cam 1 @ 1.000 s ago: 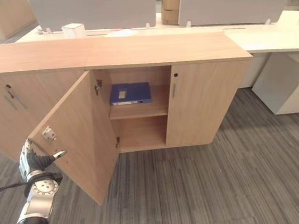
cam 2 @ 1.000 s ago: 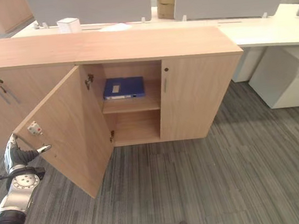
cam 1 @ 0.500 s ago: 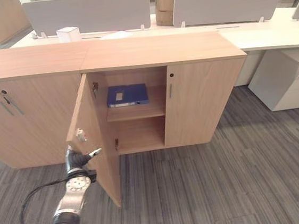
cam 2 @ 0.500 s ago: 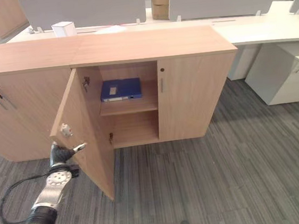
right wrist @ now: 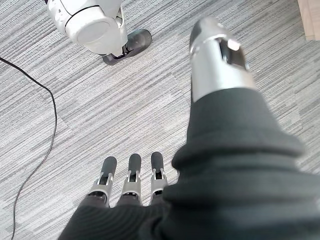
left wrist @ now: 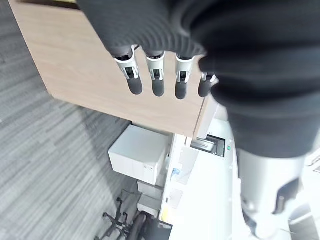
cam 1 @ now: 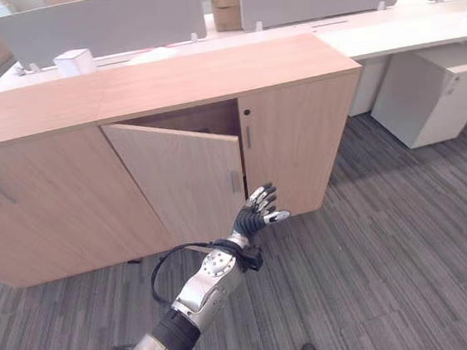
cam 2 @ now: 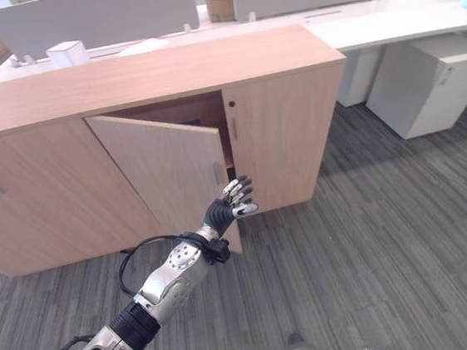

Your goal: Put the empty folder in the office cabinet

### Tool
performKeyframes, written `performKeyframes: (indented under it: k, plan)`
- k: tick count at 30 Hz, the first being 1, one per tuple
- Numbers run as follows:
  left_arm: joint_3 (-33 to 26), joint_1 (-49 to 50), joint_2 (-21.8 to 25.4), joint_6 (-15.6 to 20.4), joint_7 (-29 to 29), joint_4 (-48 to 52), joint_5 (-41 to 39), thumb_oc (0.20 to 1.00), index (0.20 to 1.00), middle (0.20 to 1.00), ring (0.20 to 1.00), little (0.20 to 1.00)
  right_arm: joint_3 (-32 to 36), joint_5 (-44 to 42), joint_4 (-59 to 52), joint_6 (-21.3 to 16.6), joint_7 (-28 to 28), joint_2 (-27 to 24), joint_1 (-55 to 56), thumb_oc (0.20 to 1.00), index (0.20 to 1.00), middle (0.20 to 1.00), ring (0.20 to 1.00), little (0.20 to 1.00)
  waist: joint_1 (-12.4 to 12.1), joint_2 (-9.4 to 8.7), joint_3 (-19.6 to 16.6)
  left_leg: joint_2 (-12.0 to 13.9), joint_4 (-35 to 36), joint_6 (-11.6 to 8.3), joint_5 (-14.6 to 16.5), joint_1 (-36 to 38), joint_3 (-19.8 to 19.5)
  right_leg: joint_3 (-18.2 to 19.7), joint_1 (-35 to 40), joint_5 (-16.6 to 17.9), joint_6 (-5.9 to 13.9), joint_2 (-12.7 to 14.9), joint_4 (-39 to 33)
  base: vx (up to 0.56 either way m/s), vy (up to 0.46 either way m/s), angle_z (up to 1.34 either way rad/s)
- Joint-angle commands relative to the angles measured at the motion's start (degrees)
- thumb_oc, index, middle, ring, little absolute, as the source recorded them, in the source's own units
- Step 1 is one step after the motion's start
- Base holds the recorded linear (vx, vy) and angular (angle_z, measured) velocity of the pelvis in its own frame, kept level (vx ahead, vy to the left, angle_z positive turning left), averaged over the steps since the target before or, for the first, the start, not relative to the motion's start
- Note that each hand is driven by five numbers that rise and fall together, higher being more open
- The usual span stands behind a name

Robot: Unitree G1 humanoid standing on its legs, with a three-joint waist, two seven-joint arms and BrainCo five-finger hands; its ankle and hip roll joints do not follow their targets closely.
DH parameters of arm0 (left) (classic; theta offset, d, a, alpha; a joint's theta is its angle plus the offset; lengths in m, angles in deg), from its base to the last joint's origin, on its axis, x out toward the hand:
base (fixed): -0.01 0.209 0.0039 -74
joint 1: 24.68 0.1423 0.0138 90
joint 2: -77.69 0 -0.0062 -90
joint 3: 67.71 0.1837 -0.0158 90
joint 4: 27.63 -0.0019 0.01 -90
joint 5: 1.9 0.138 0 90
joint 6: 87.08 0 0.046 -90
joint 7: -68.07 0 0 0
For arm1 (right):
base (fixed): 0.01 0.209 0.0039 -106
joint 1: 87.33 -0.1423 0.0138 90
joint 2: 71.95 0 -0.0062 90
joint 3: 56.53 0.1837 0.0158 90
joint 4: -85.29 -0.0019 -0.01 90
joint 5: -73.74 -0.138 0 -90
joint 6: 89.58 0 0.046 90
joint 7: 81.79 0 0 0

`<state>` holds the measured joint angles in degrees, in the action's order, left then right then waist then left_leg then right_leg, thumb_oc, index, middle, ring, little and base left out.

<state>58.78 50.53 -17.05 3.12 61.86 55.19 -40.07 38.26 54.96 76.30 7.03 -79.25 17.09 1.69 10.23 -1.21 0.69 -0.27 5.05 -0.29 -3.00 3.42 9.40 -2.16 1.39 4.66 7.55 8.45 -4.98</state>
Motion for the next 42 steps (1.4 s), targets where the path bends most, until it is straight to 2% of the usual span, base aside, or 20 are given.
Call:
performKeyframes:
  k: [1, 19, 24, 28, 30, 31, 33, 34, 35, 36, 37, 38, 40, 42]
  plan:
    - [-4.4, -5.5, 0.9, 2.8, -0.3, -0.3, -2.3, 1.000, 1.000, 1.000, 1.000, 1.000, -2.0, -0.1, 5.9, 0.3, -1.7, -0.5, -1.9, 1.000, 1.000, 1.000, 1.000, 1.000, -1.0, -2.11, 0.6, 3.1, -0.1, -1.34, 9.4, 2.2, -3.2, 0.8, -0.4, -2.2, 3.22, 3.8, 1.7, 0.00, 0.000, 0.00]
    - [-9.7, 0.0, 1.1, 3.3, 2.9, -0.9, -2.5, 1.000, 1.000, 1.000, 1.000, 1.000, -4.5, 0.6, 4.8, 0.1, -2.5, 0.6, -2.6, 1.000, 1.000, 1.000, 1.000, 1.000, -2.8, -2.29, 0.0, 4.1, -0.1, -1.97, 8.9, 2.8, -3.8, -0.8, 1.5, -3.1, 2.12, 2.5, 1.2, 0.00, -0.012, 0.01]
    - [-13.6, 6.3, 2.6, 2.5, 3.6, -4.0, -0.2, 1.000, 1.000, 1.000, 1.000, 1.000, -5.3, 1.5, 4.3, -0.1, -2.6, 1.1, -3.0, 1.000, 1.000, 1.000, 1.000, 1.000, -4.2, -2.35, 0.0, 4.2, -0.1, -1.98, 8.7, 2.6, -4.4, -1.1, 1.7, -2.9, 1.78, 2.1, 0.9, 0.00, 0.000, 0.00]
    - [-14.6, 8.2, 3.0, 2.1, 3.6, -5.7, 1.3, 1.000, 1.000, 1.000, 1.000, 1.000, -5.5, 1.9, 4.2, -0.1, -2.6, 1.3, -3.1, 1.000, 1.000, 1.000, 1.000, 1.000, -4.6, -2.35, 0.0, 4.2, -0.1, -1.97, 8.6, 2.6, -4.4, -1.2, 1.8, -2.9, 1.72, 2.0, 0.9, -0.01, -0.004, 0.01]
    - [-18.8, 15.0, 5.3, 0.3, 2.6, -21.8, 14.7, 1.000, 1.000, 1.000, 1.000, 1.000, -6.0, 2.4, 3.1, -0.5, -2.4, 2.3, -4.0, 1.000, 1.000, 1.000, 1.000, 1.000, -6.0, -2.06, -0.1, 4.2, -0.1, -1.91, 8.3, 2.5, -4.7, -1.9, 2.0, -2.9, 1.38, 1.8, 0.9, -0.03, -0.010, 0.06]
    - [-18.8, 15.0, 5.3, 0.3, 2.6, -21.8, 14.7, 1.000, 1.000, 1.000, 1.000, 1.000, -6.0, 2.4, 3.1, -0.5, -2.4, 2.3, -4.0, 1.000, 1.000, 1.000, 1.000, 1.000, -6.0, -2.06, -0.1, 4.2, -0.1, -1.91, 8.3, 2.5, -4.7, -1.9, 2.0, -2.9, 1.38, 1.8, 0.9, 0.00, 0.000, 0.00]
    - [-20.9, 16.0, 4.8, -0.3, 3.2, -35.2, 23.9, 1.000, 1.000, 1.000, 1.000, 1.000, -6.6, 2.4, 2.1, -0.8, -2.6, 2.9, -4.6, 1.000, 1.000, 1.000, 1.000, 1.000, -6.6, -1.81, -0.1, 4.2, -0.1, -1.90, 7.9, 2.3, -5.0, -2.1, 2.0, -3.0, 1.21, 1.7, 1.1, -0.02, 0.009, 0.04]
    - [-20.9, 16.0, 4.8, -0.3, 3.2, -35.2, 23.9, 1.000, 1.000, 1.000, 1.000, 1.000, -6.6, 2.4, 2.1, -0.8, -2.6, 2.9, -4.6, 1.000, 1.000, 1.000, 1.000, 1.000, -6.6, -1.81, -0.1, 4.2, -0.1, -1.90, 7.9, 2.3, -5.0, -2.1, 2.0, -3.0, 1.21, 1.7, 1.1, -0.03, 0.011, 0.08]
    - [-22.2, 16.0, 4.2, -0.6, 4.3, -44.7, 28.8, 1.000, 1.000, 1.000, 1.000, 1.000, -6.9, 2.3, 1.8, -0.8, -2.4, 3.2, -5.0, 1.000, 1.000, 1.000, 1.000, 1.000, -7.0, -1.69, -0.1, 4.3, -0.1, -1.87, 7.5, 2.2, -5.3, -2.1, 1.9, -3.3, 1.07, 1.7, 1.3, -0.02, 0.012, 0.10]
    - [-23.0, 15.7, 3.9, -0.6, 5.1, -49.5, 30.3, 1.000, 1.000, 1.000, 1.000, 1.000, -7.2, 2.2, 1.6, -0.7, -2.3, 3.4, -5.4, 1.000, 1.000, 1.000, 1.000, 1.000, -7.2, -1.65, -0.1, 4.3, -0.1, -1.88, 7.4, 2.1, -5.4, -2.1, 1.9, -3.5, 1.01, 1.6, 1.3, -0.02, 0.012, 0.10]
    - [-23.0, 15.7, 3.9, -0.6, 5.1, -49.5, 30.3, 1.000, 1.000, 1.000, 1.000, 1.000, -7.2, 2.2, 1.6, -0.7, -2.3, 3.4, -5.4, 1.000, 1.000, 1.000, 1.000, 1.000, -7.2, -1.65, -0.1, 4.3, -0.1, -1.88, 7.4, 2.1, -5.4, -2.1, 1.9, -3.5, 1.01, 1.6, 1.3, -0.02, 0.011, 0.14]
    - [-25.2, 15.3, 2.9, -0.7, 6.7, -59.3, 31.7, 1.000, 1.000, 1.000, 1.000, 1.000, -7.5, 2.1, 1.7, -0.7, -2.1, 3.8, -5.9, 1.000, 1.000, 1.000, 1.000, 1.000, -7.5, -1.54, -0.1, 4.4, -0.1, -1.89, 7.2, 2.2, -5.6, -2.1, 2.0, -3.9, 0.86, 1.5, 1.3, -0.01, 0.006, 0.08]
    - [-25.2, 15.3, 2.9, -0.7, 6.7, -59.3, 31.7, 1.000, 1.000, 1.000, 1.000, 1.000, -7.5, 2.1, 1.7, -0.7, -2.1, 3.8, -5.9, 1.000, 1.000, 1.000, 1.000, 1.000, -7.5, -1.54, -0.1, 4.4, -0.1, -1.89, 7.2, 2.2, -5.6, -2.1, 2.0, -3.9, 0.86, 1.5, 1.3, -0.01, 0.003, 0.04]
    - [-30.2, 16.1, 1.9, -1.5, 7.9, -69.5, 30.9, 1.000, 1.000, 1.000, 1.000, 1.000, -8.5, 3.0, 2.5, -0.6, -2.1, 4.5, -6.8, 1.000, 1.000, 1.000, 1.000, 1.000, -8.2, -1.36, -0.1, 4.4, -0.1, -1.90, 7.0, 2.2, -6.1, -2.4, 2.2, -4.5, 0.65, 1.5, 1.3, 0.00, 0.002, 0.02]
